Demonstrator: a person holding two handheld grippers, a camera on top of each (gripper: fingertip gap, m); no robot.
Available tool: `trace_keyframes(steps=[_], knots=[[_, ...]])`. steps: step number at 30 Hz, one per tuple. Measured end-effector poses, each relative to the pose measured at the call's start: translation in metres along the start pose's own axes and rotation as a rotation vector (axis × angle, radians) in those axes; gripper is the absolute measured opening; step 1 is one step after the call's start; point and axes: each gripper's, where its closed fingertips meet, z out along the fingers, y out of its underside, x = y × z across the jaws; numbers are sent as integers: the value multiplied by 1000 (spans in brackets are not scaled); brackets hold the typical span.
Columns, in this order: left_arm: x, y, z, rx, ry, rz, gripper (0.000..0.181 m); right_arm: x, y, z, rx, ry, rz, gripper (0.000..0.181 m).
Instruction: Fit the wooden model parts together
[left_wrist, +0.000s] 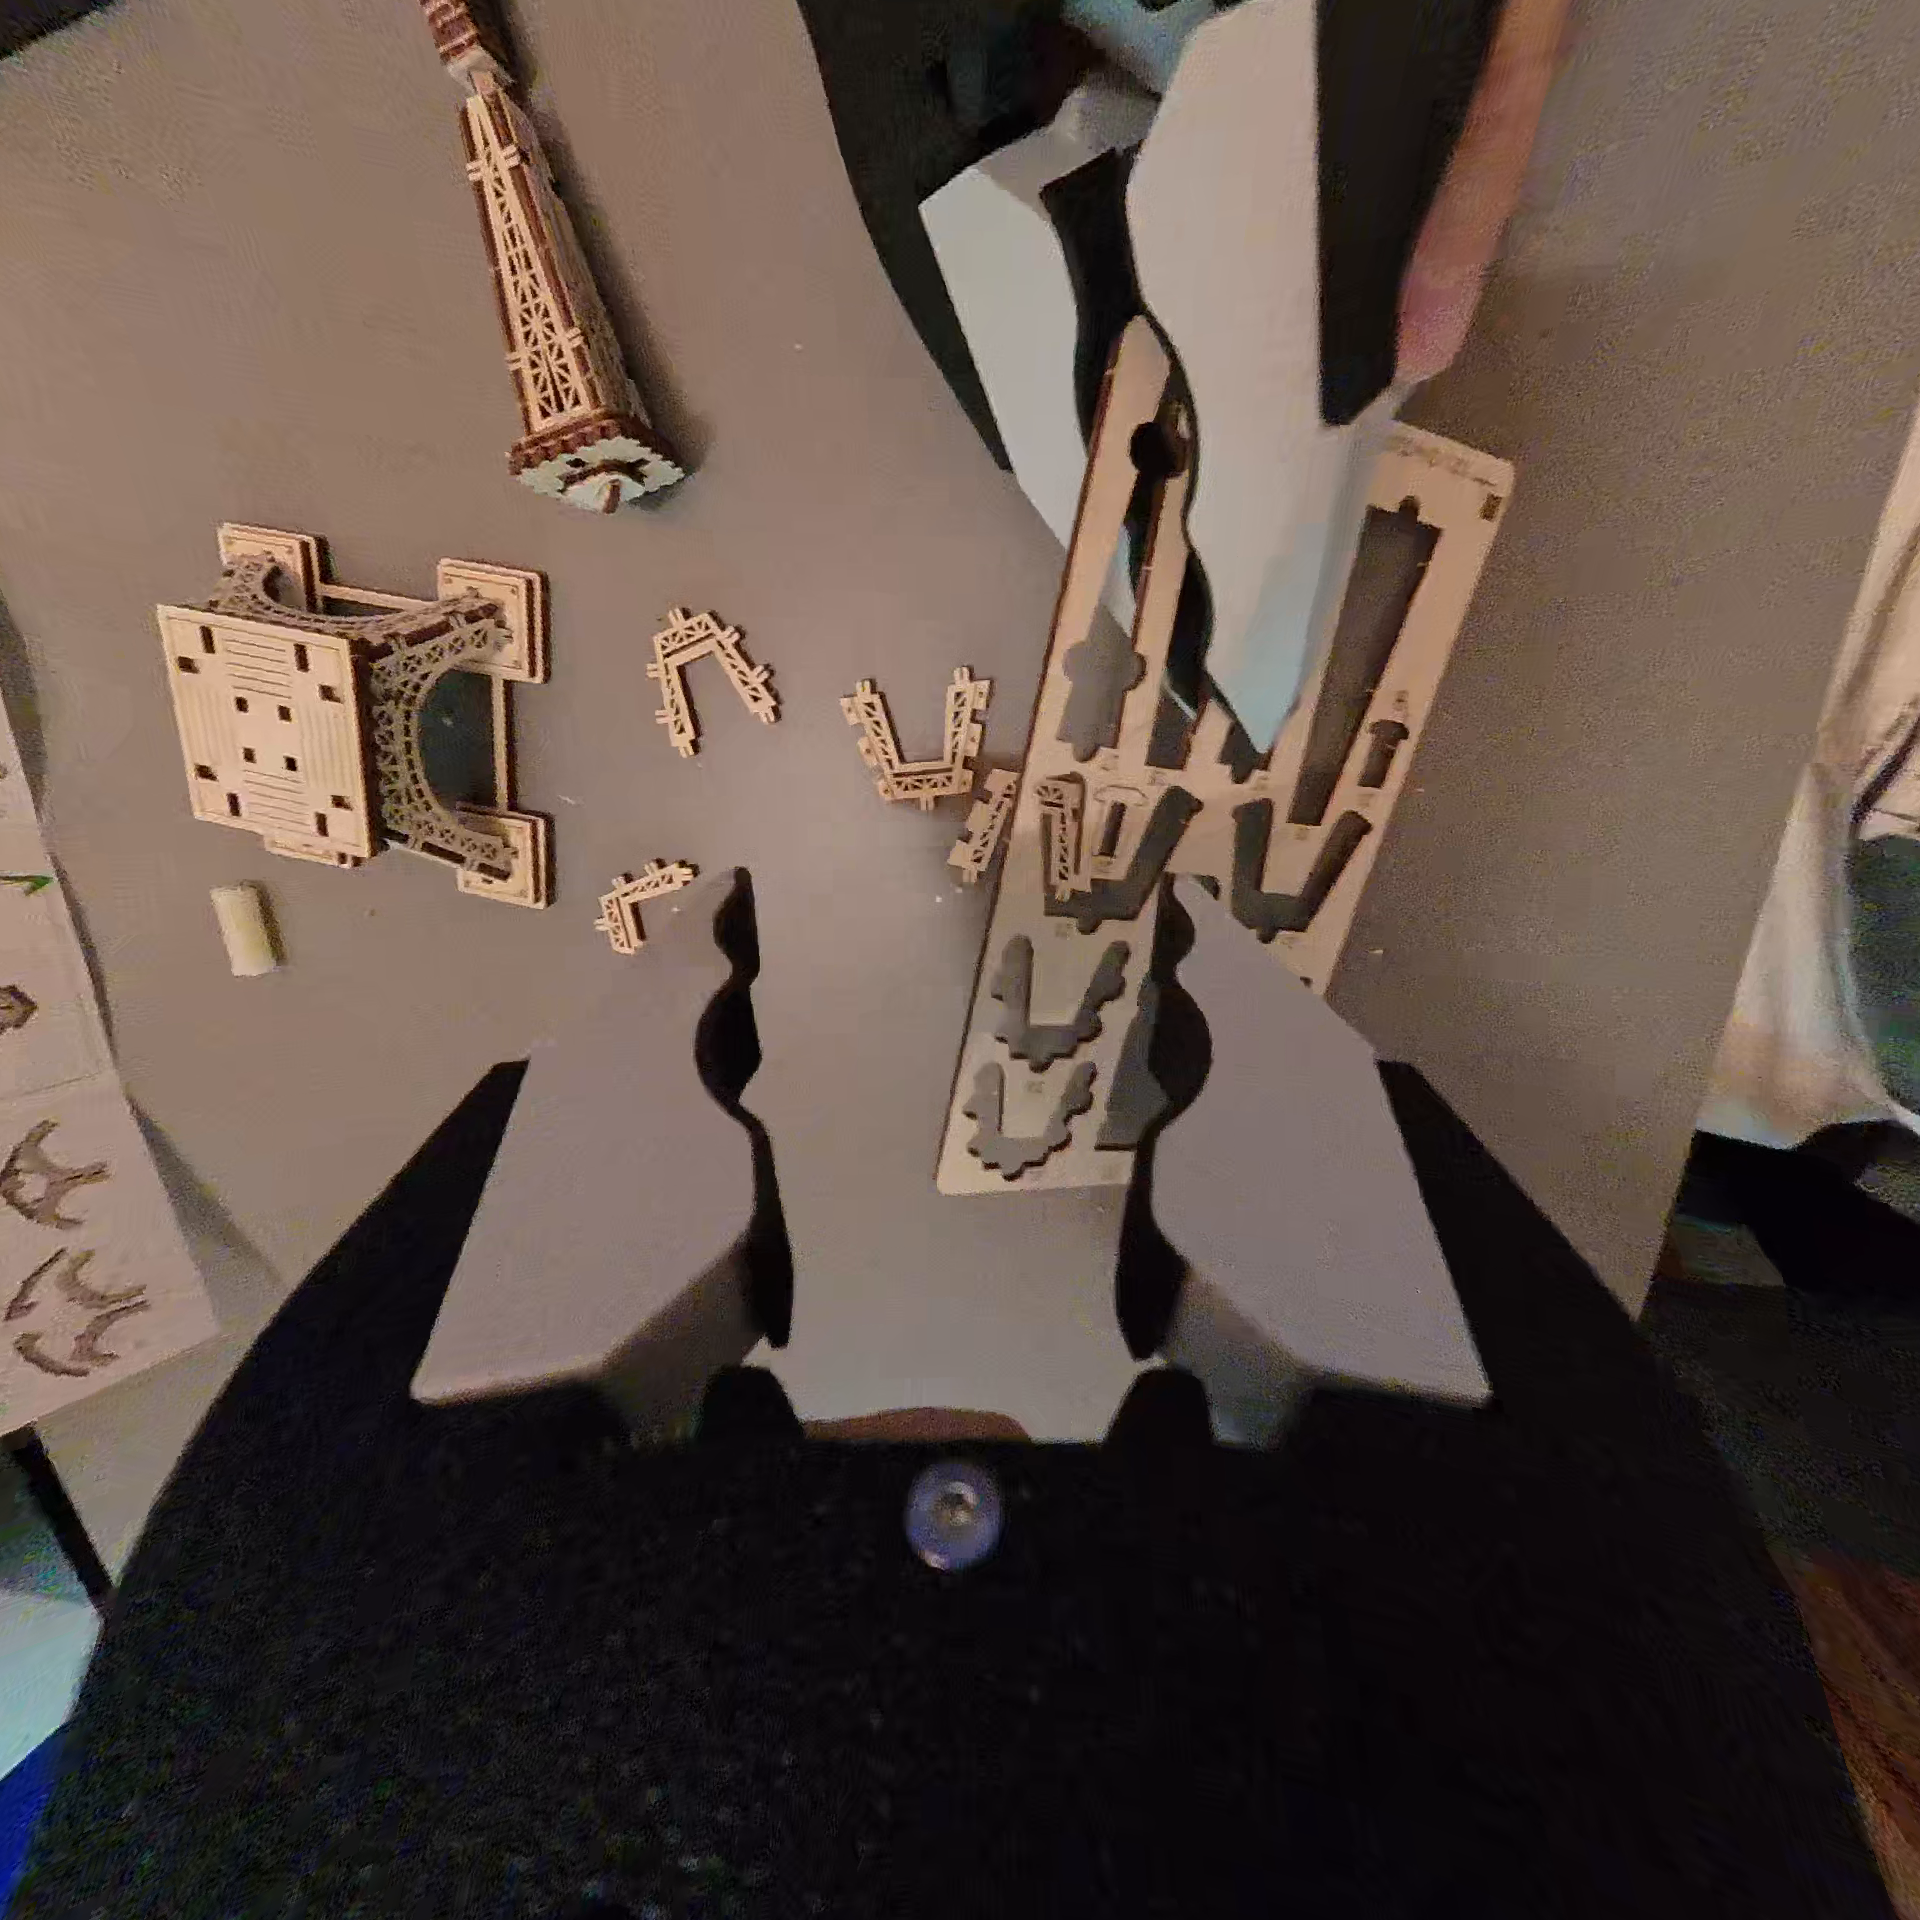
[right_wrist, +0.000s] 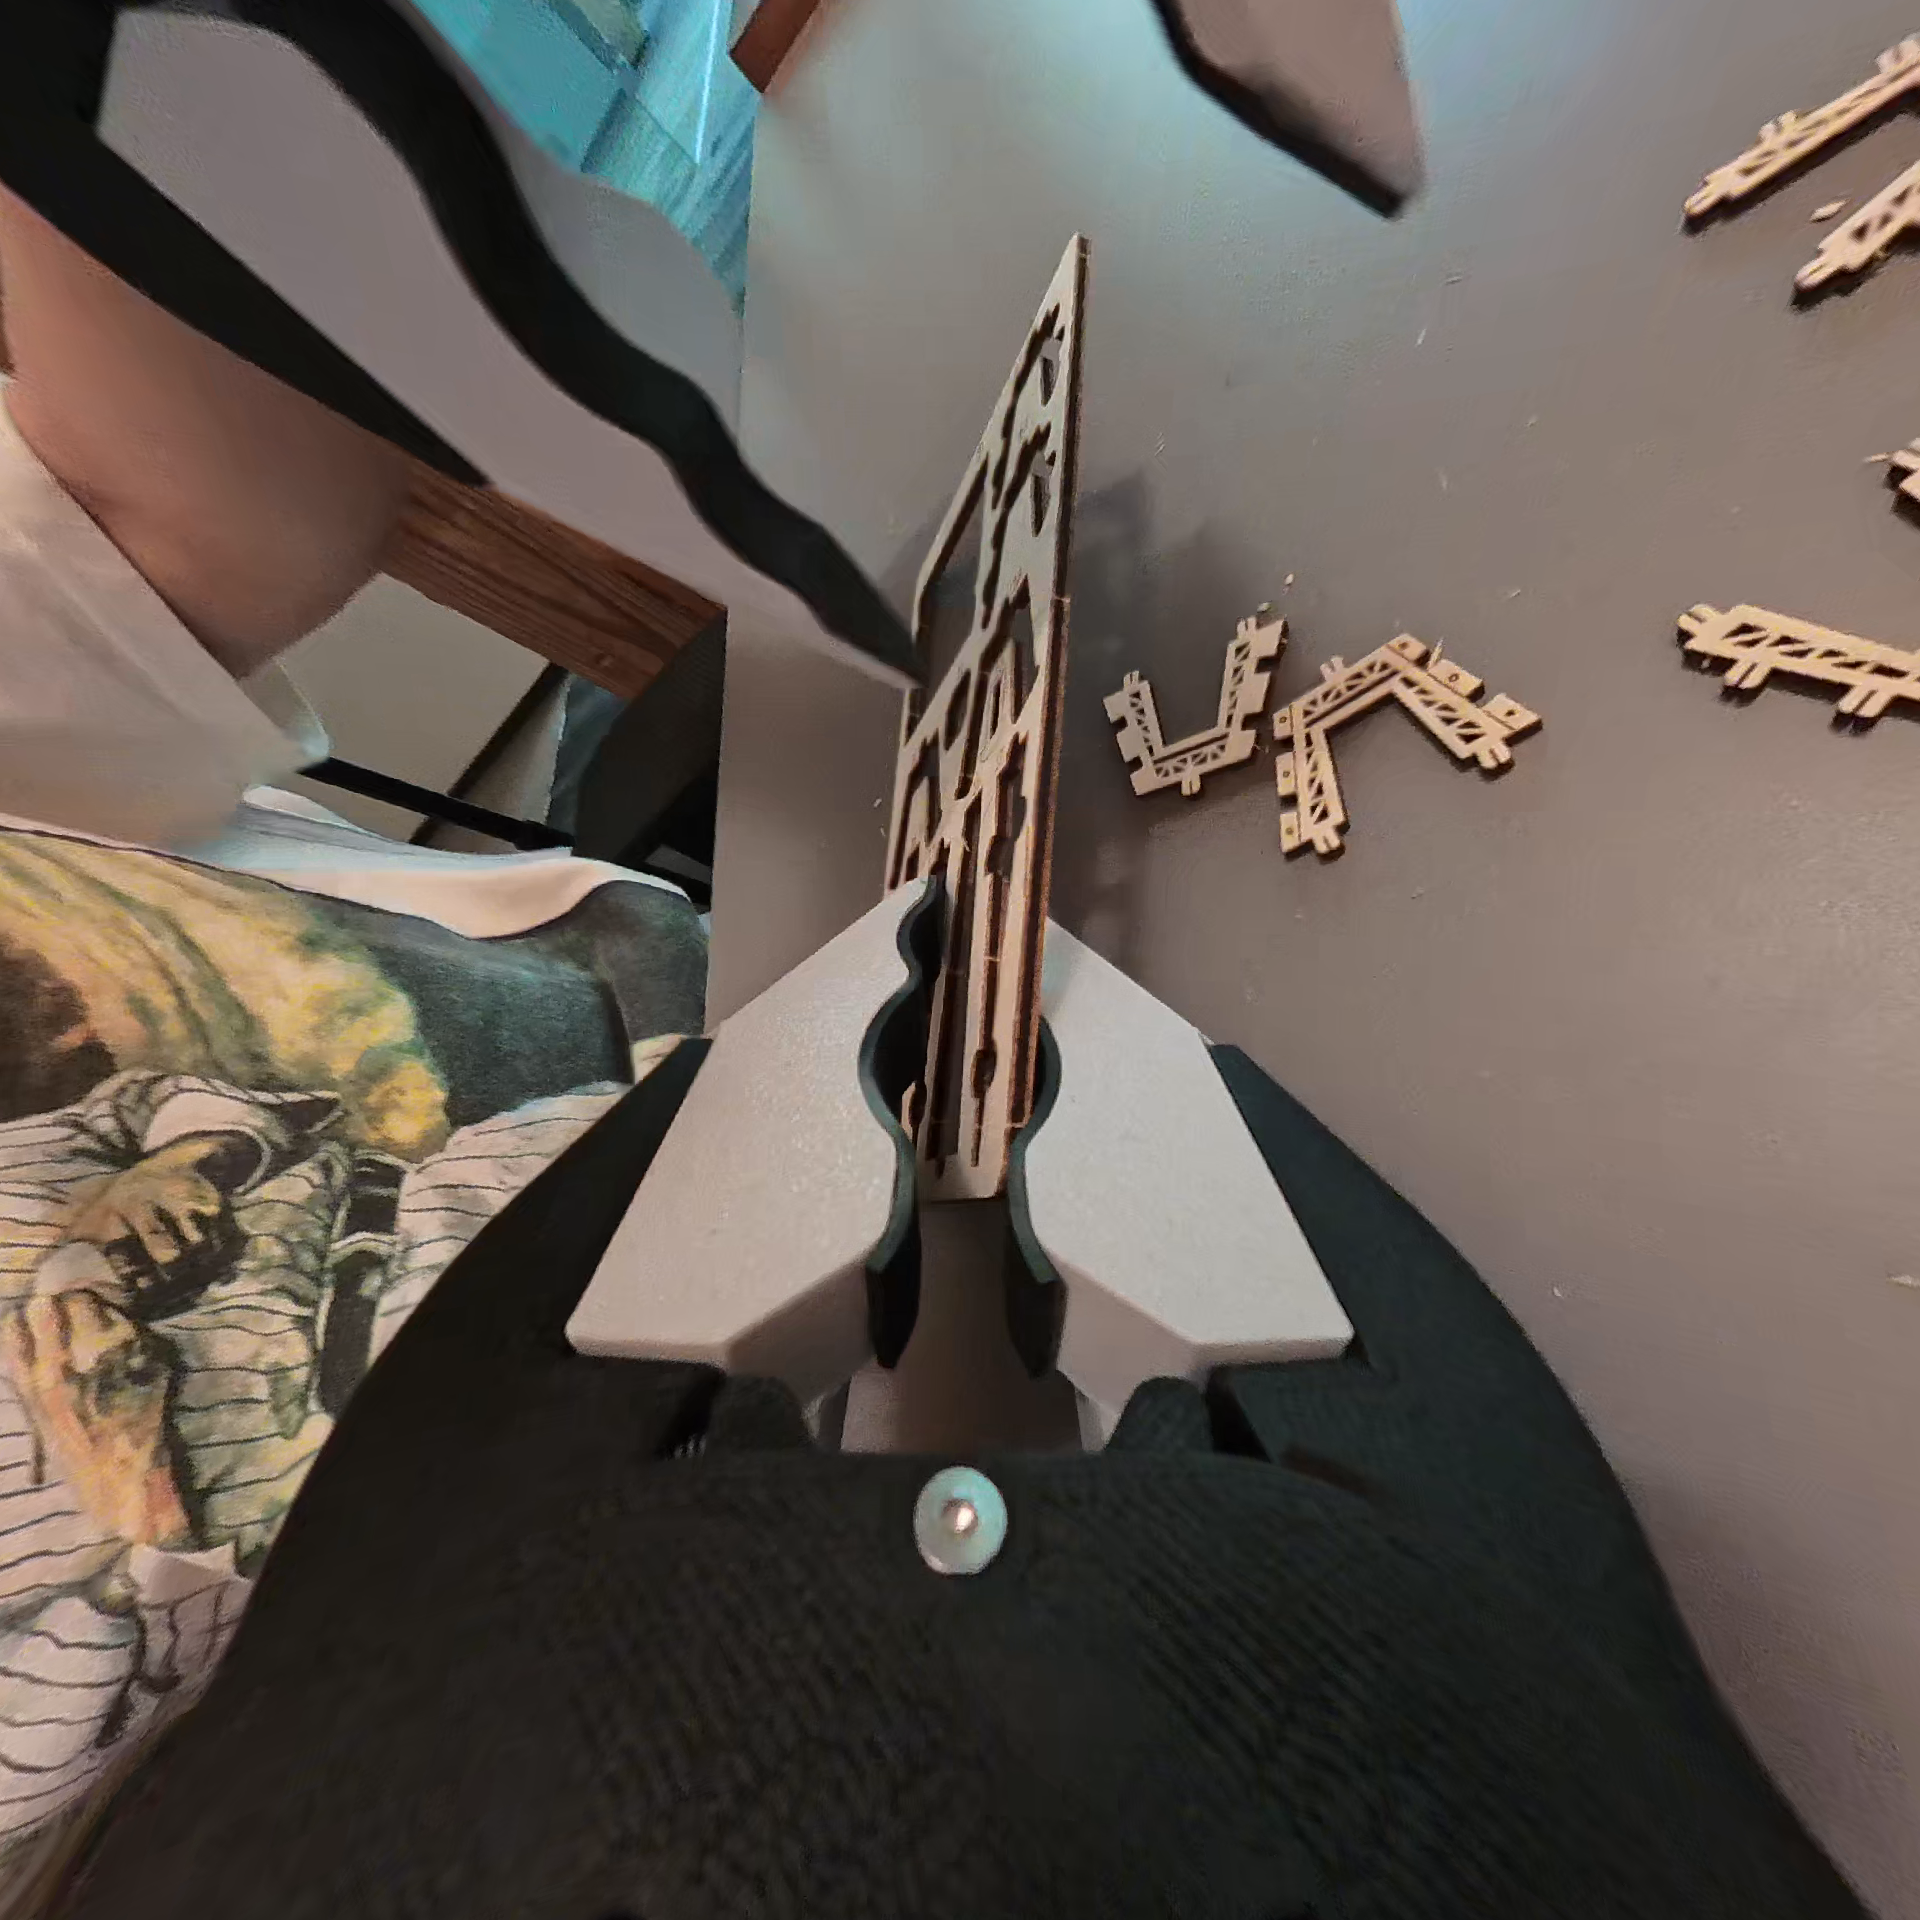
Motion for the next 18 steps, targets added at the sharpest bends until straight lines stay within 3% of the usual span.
trace_keyframes(steps=[1, 5, 8, 11, 14, 16, 18], knots=[[3, 1, -4, 25, 11, -13, 72, 0, -1, -1, 5, -3, 7, 4], [-2, 10, -14, 71, -82, -27, 79, 0, -2, -2, 14, -13, 15, 3], [-16, 7, -30, 204, -240, -91, 79, -2, -6, -6, 48, -28, 11, 1], [-10, 2, -53, 455, -199, -254, 76, -13, -13, -14, 111, -87, -26, 0], [-9, 16, -74, 664, -197, -431, 66, -19, -19, -32, 186, -84, -128, 0], [-1, 25, -77, 771, -143, -540, 69, -14, -25, -48, 236, -32, -167, 0], [17, 20, -70, 885, -40, -543, 61, -21, -34, -63, 318, -60, -186, 0]])
